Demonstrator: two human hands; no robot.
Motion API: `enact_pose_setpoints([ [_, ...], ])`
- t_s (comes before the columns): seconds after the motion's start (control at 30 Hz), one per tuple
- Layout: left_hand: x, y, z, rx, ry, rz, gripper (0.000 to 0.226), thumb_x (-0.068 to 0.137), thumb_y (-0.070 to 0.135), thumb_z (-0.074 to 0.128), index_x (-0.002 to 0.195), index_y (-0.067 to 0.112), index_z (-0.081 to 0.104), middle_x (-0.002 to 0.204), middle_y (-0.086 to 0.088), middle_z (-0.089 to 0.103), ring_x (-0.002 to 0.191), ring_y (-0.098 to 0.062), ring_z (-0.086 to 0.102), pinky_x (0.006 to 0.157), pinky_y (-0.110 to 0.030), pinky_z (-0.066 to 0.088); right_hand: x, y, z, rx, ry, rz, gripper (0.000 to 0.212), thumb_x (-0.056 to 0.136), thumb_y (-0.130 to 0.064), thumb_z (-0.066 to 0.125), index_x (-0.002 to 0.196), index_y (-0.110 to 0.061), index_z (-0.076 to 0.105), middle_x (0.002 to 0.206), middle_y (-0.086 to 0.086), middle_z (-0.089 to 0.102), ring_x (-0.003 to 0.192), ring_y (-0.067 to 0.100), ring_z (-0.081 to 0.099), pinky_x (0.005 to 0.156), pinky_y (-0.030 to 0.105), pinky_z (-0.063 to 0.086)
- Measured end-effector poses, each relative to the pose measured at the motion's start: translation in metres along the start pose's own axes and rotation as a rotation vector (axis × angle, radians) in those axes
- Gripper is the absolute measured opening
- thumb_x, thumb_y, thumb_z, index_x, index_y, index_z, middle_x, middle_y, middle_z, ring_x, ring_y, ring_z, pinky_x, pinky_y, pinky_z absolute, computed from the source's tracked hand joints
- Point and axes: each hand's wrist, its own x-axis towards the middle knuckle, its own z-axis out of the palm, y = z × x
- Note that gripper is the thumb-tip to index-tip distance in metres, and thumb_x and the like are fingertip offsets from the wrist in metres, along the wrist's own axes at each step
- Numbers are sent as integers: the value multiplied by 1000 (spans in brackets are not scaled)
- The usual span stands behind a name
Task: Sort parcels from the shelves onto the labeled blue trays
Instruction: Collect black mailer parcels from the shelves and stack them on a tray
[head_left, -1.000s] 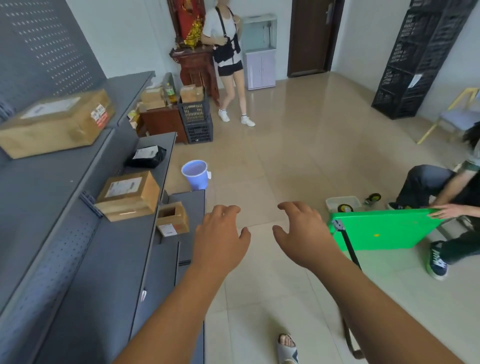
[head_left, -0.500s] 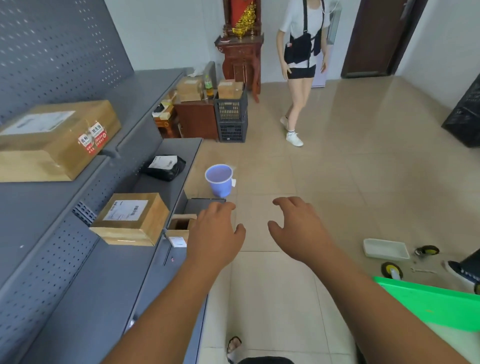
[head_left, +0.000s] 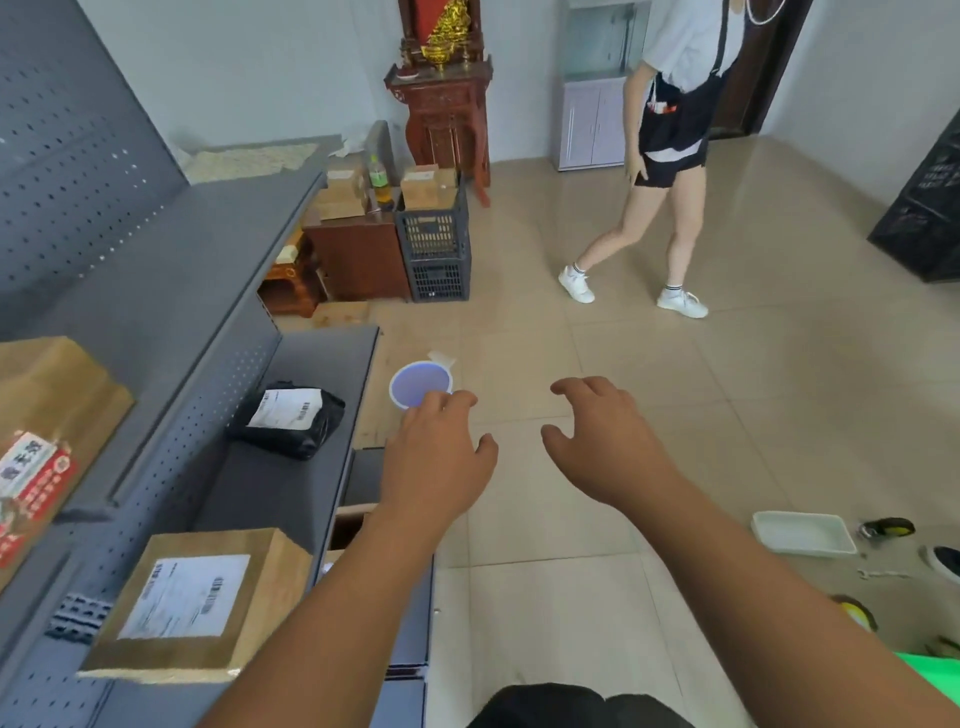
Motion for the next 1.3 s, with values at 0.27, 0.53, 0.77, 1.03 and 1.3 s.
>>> enact_pose_setpoints([
  [0.27,126,-10,15,18,-5,-26,49,95,38,57,142,25,51,140,0,51,125,-26,50,100,-46,47,134,3,4,8,-37,-13,54,97,-34,55,148,-25,43,150,1,44,135,29,39,107,46,42],
  [0.53,250,-3,24,26,44,-208,48,95,37,55,141,27,49,143,3,49,126,-24,50,97,-40,43,285,5,-6,3,-143,-166,52,97,-34,56,147,-23,44,147,3,45,132,30,42,104,42,43],
  [0.77,309,-28,20,48,67,-387,48,94,38,54,141,29,49,140,4,50,121,-25,52,91,-37,42,379,-29,12,-11,-252,-330,49,97,-30,56,144,-21,47,143,5,48,127,32,44,98,40,43],
  [1.03,346,-113,6,1,91,-577,43,94,35,53,136,25,52,136,1,52,118,-26,52,92,-39,47,452,-112,71,-17,-398,-483,51,96,-27,55,146,-19,47,143,8,49,130,33,44,101,38,42],
  [1.3,357,-181,1,-60,97,-748,45,95,37,55,138,23,52,140,-2,52,123,-28,52,95,-42,47,490,-179,133,-42,-525,-599,49,96,-28,57,143,-15,50,136,12,53,125,32,51,98,38,44],
])
